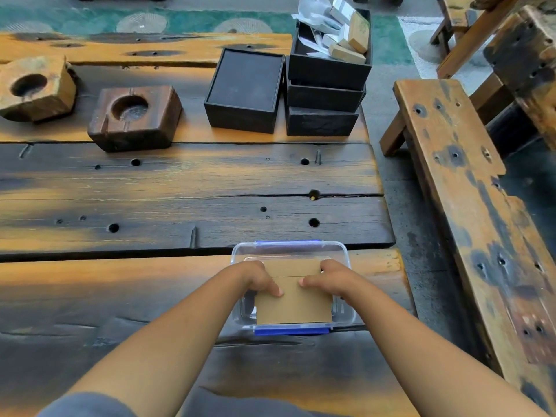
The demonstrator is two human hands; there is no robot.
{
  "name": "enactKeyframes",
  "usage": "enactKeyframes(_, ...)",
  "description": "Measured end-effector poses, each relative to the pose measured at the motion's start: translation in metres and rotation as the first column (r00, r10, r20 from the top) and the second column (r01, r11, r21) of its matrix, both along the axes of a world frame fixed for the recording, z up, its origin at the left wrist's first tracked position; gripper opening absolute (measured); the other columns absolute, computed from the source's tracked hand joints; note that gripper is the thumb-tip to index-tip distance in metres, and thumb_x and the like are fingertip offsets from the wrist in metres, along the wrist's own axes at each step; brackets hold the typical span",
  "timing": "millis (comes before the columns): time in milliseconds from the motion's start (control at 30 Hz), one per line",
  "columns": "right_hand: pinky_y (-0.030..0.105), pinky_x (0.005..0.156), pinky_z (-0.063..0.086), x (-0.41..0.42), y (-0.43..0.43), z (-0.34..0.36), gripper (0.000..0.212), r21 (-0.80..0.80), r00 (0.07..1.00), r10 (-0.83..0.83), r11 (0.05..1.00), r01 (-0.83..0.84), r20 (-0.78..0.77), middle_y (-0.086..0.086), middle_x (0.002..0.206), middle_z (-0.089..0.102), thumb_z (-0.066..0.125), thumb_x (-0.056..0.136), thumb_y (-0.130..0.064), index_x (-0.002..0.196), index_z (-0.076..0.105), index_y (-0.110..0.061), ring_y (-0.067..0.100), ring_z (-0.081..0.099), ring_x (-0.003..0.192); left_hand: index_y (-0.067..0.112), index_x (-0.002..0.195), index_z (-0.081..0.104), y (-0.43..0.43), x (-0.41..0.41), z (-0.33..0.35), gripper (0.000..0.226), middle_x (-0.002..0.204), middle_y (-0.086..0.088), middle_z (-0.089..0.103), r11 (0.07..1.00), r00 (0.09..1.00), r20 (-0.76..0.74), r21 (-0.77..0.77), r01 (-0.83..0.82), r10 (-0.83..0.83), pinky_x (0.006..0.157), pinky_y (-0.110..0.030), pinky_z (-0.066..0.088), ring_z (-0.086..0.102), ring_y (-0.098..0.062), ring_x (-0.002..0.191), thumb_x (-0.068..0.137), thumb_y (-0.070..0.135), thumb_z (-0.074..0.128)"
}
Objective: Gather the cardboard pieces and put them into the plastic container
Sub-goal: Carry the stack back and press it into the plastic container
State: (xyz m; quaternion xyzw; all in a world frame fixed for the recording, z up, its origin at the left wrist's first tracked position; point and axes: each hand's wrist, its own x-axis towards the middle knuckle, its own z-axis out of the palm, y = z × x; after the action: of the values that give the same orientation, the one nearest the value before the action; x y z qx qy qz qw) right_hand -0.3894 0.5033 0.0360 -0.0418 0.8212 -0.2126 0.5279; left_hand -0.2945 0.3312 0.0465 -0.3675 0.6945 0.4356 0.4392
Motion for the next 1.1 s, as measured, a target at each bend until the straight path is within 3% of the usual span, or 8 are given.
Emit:
enactKeyframes(167,0.037,0.098,0.051,-0.001,0.009,-0.008,0.074,0.052,0.997,0.079,0.995,-0.080,0.025,0.006,0.130,0.058,0.080,0.070,-0.046,0.130,0.054,-0.011,0.024,0.060,0.112,0.008,0.134,0.054,0.002,0.003,-0.009,0.070,0.135,-0.012,0.061,0.990,0.989,0.049,-0.009,0.139,-0.138,0.102,-0.036,0.046,0.060,-0.029,0.120,0.077,0.041,0.080)
enactKeyframes(267,0.040,0.104,0.047,-0.003,0.009,-0.008,0.079,0.074,0.991,0.132,0.988,-0.134,0.027,0.007,0.136,0.053,0.080,0.070,-0.047,0.134,0.052,-0.011,0.025,0.057,0.117,0.012,0.134,0.055,0.000,0.006,-0.014,0.073,0.135,-0.007,0.060,0.989,0.989,0.036,-0.024,0.144,-0.143,0.102,-0.035,0.045,0.058,-0.026,0.122,0.073,0.045,0.082)
enactKeyframes(467,0.033,0.098,0.045,-0.003,0.005,-0.008,0.089,0.162,0.962,0.272,0.950,-0.266,-0.019,0.006,0.143,0.043,0.077,0.070,-0.055,0.139,0.046,-0.010,0.024,0.051,0.122,0.015,0.135,0.055,0.000,0.006,-0.018,0.084,0.134,-0.004,0.059,0.975,0.978,0.037,-0.073,0.208,-0.206,0.103,-0.035,0.044,0.055,-0.024,0.122,0.068,0.060,0.079)
enactKeyframes(600,0.033,0.098,0.045,-0.004,0.002,-0.008,0.093,0.186,0.945,0.325,0.931,-0.315,-0.030,0.006,0.144,0.041,0.076,0.070,-0.058,0.141,0.044,-0.009,0.024,0.051,0.123,0.014,0.138,0.052,0.002,0.008,-0.018,0.090,0.118,-0.003,0.050,0.959,0.966,0.046,-0.120,0.258,-0.255,0.101,-0.034,0.042,0.052,-0.025,0.123,0.068,0.066,0.075)
enactKeyframes(767,0.037,0.104,0.045,-0.006,0.005,-0.007,0.094,0.132,0.967,0.255,0.958,-0.255,0.015,0.006,0.143,0.042,0.081,0.068,-0.053,0.140,0.043,-0.007,0.024,0.051,0.121,0.014,0.142,0.048,0.001,0.008,-0.019,0.094,0.142,-0.008,0.046,0.962,0.969,0.028,-0.114,0.248,-0.246,0.108,-0.035,0.039,0.047,-0.025,0.129,0.069,0.069,0.072)
enactKeyframes(900,0.033,0.096,0.046,-0.003,0.005,-0.010,0.095,0.133,0.969,0.248,0.960,-0.246,0.006,0.006,0.143,0.044,0.081,0.069,-0.051,0.142,0.039,-0.007,0.022,0.053,0.114,0.014,0.146,0.040,0.003,0.012,-0.021,0.102,0.150,-0.012,0.030,0.957,0.969,0.038,-0.150,0.248,-0.245,0.113,-0.038,0.036,0.042,-0.026,0.133,0.067,0.072,0.070)
enactKeyframes(1033,0.032,0.094,0.044,0.002,0.003,-0.006,0.093,0.159,0.964,0.262,0.954,-0.252,-0.043,0.007,0.144,0.042,0.079,0.070,-0.053,0.142,0.040,-0.008,0.025,0.051,0.123,0.013,0.144,0.042,0.009,0.017,-0.021,0.099,0.152,-0.013,0.023,0.973,0.988,-0.003,-0.169,0.155,-0.157,0.110,-0.035,0.041,0.050,-0.026,0.124,0.067,0.066,0.075)
enactKeyframes(1100,0.033,0.097,0.047,0.006,0.006,-0.005,0.084,0.114,0.977,0.210,0.972,-0.205,-0.040,0.007,0.138,0.051,0.080,0.071,-0.049,0.136,0.045,-0.011,0.024,0.055,0.118,0.012,0.140,0.045,0.011,0.019,-0.019,0.095,0.148,-0.012,0.033,0.985,0.996,-0.036,-0.153,0.077,-0.083,0.104,-0.034,0.046,0.054,-0.025,0.115,0.066,0.059,0.080)
